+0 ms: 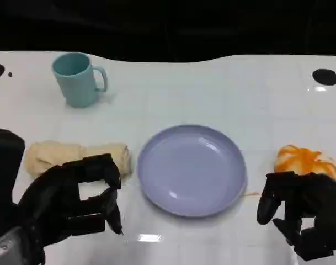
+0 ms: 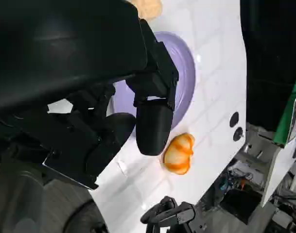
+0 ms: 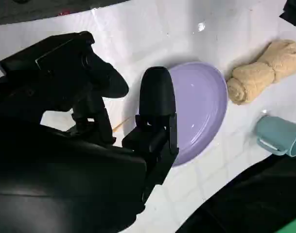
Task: Grasp the towel on the left side of the plate with the left hand and place it into the plate.
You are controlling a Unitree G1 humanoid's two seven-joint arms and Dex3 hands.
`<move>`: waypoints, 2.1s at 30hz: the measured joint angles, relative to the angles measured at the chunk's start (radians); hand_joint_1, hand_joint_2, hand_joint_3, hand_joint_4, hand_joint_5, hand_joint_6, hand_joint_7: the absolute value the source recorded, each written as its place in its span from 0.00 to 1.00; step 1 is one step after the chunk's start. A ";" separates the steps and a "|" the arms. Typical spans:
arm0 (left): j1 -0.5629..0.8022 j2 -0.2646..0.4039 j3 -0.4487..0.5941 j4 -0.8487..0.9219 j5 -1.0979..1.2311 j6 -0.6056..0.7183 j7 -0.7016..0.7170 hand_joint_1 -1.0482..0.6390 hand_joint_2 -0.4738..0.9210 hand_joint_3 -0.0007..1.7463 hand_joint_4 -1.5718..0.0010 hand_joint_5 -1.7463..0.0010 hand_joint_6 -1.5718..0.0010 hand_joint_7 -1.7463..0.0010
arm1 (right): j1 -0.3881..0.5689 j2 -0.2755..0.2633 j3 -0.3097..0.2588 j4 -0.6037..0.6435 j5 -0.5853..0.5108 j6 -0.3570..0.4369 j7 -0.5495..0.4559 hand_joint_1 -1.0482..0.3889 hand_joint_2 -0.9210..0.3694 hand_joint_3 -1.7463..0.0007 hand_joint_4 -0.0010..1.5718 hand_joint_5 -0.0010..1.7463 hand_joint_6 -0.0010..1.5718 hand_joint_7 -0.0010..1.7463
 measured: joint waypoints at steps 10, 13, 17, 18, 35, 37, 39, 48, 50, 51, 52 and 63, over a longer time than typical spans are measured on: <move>0.000 0.000 0.000 0.000 0.010 -0.004 -0.005 0.58 0.74 0.78 0.48 0.00 0.55 0.01 | -0.001 0.000 0.000 0.000 -0.001 0.002 0.000 0.74 0.28 0.38 0.45 1.00 0.44 0.83; 0.000 0.000 0.000 0.000 0.010 -0.004 -0.005 0.58 0.74 0.78 0.48 0.00 0.55 0.02 | -0.001 0.000 0.000 0.000 -0.001 0.002 0.000 0.74 0.28 0.38 0.45 1.00 0.44 0.83; 0.000 0.000 0.000 0.000 0.010 -0.004 -0.006 0.58 0.73 0.78 0.48 0.00 0.55 0.02 | -0.001 0.000 0.000 -0.001 -0.001 0.008 0.000 0.74 0.27 0.39 0.44 1.00 0.44 0.83; 0.000 0.000 0.000 0.000 0.010 -0.004 -0.006 0.58 0.73 0.78 0.48 0.00 0.55 0.02 | -0.001 0.000 0.000 -0.002 -0.001 0.010 0.000 0.74 0.27 0.39 0.44 1.00 0.44 0.83; 0.000 -0.008 0.014 0.001 0.016 -0.005 0.010 0.59 0.77 0.67 0.55 0.08 0.58 0.20 | -0.004 0.002 0.004 -0.002 -0.003 0.008 -0.002 0.73 0.28 0.38 0.46 1.00 0.45 0.83; -0.001 -0.013 0.016 -0.005 0.029 -0.005 0.039 0.58 0.75 0.65 0.56 0.15 0.58 0.30 | -0.004 0.003 0.005 -0.002 -0.004 0.008 -0.003 0.74 0.28 0.37 0.46 1.00 0.45 0.83; -0.001 -0.014 0.013 -0.010 0.054 -0.011 0.054 0.56 0.76 0.59 0.57 0.25 0.58 0.45 | -0.005 0.004 0.007 -0.002 -0.004 0.007 -0.004 0.73 0.29 0.37 0.46 1.00 0.45 0.83; 0.029 0.092 -0.122 0.001 0.347 -0.339 0.008 0.47 0.99 0.17 0.74 0.58 0.65 0.96 | -0.007 0.015 0.011 -0.001 -0.005 -0.004 -0.006 0.73 0.30 0.36 0.46 1.00 0.45 0.83; 0.018 0.137 -0.140 0.037 0.396 -0.402 -0.039 0.45 1.00 0.13 0.79 0.61 0.68 0.98 | -0.007 0.016 0.011 -0.002 -0.007 -0.003 -0.006 0.73 0.30 0.36 0.46 1.00 0.44 0.83; 0.010 0.159 -0.145 0.054 0.418 -0.421 -0.058 0.43 1.00 0.12 0.80 0.62 0.69 0.99 | -0.007 0.017 0.011 -0.002 -0.007 -0.003 -0.007 0.73 0.30 0.36 0.46 1.00 0.44 0.83; -0.002 0.177 -0.150 0.070 0.440 -0.441 -0.071 0.42 1.00 0.10 0.82 0.64 0.70 0.99 | -0.007 0.019 0.012 -0.002 -0.008 -0.002 -0.008 0.73 0.30 0.36 0.46 1.00 0.44 0.83; -0.144 0.282 -0.244 0.216 0.730 -0.617 -0.109 0.35 1.00 0.03 0.93 0.69 0.82 1.00 | -0.018 0.022 0.025 -0.006 -0.016 0.015 -0.009 0.73 0.29 0.37 0.46 1.00 0.44 0.83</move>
